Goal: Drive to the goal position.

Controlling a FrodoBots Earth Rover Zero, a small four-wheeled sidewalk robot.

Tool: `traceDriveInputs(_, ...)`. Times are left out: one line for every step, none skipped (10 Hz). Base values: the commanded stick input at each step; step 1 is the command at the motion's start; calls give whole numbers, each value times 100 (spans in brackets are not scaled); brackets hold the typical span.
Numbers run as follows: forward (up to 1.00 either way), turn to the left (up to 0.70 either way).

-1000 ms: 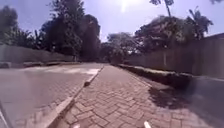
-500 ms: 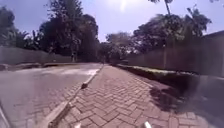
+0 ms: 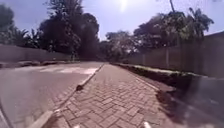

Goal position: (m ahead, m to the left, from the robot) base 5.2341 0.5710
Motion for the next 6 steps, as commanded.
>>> traceDriveInputs(85, 0)
traceDriveInputs(85, 0)
traceDriveInputs(85, 0)
traceDriveInputs(85, 0)
traceDriveInputs(85, 0)
traceDriveInputs(85, 0)
